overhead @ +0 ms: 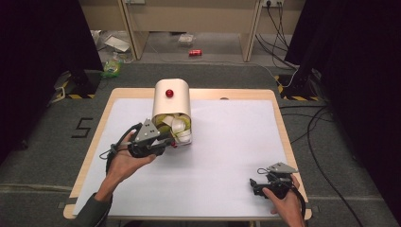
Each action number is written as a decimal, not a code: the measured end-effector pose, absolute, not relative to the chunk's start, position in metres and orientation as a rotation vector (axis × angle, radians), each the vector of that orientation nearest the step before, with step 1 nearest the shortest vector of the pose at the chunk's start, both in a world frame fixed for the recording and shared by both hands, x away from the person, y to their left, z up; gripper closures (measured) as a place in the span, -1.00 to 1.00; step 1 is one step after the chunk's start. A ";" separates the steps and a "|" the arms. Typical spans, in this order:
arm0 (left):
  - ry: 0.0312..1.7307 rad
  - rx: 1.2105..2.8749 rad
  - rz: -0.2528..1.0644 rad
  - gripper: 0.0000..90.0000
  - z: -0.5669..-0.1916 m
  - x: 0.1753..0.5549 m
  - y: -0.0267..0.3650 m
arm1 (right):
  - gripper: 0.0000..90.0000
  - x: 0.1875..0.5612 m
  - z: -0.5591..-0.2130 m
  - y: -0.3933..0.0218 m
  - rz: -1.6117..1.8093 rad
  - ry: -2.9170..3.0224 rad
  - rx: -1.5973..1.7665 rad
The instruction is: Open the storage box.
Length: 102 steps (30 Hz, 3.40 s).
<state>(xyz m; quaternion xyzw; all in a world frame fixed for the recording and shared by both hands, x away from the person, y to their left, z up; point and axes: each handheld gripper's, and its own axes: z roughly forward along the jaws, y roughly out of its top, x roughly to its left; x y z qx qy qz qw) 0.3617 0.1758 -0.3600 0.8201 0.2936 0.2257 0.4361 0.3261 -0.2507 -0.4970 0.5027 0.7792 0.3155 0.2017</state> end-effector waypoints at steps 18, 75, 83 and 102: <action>0.721 2.052 0.544 0.54 -0.364 0.343 0.175 | -0.99 0.326 -0.497 -0.251 0.880 2.176 1.403; 0.759 2.014 0.550 0.16 -0.366 0.324 0.172 | -0.99 0.326 -0.497 -0.251 0.880 2.176 1.403; 0.801 1.990 0.529 -0.07 -0.365 0.330 0.168 | -0.99 0.326 -0.497 -0.251 0.881 2.176 1.403; 0.892 1.959 0.521 -0.14 -0.363 0.353 0.161 | -0.99 0.326 -0.497 -0.251 0.886 2.174 1.410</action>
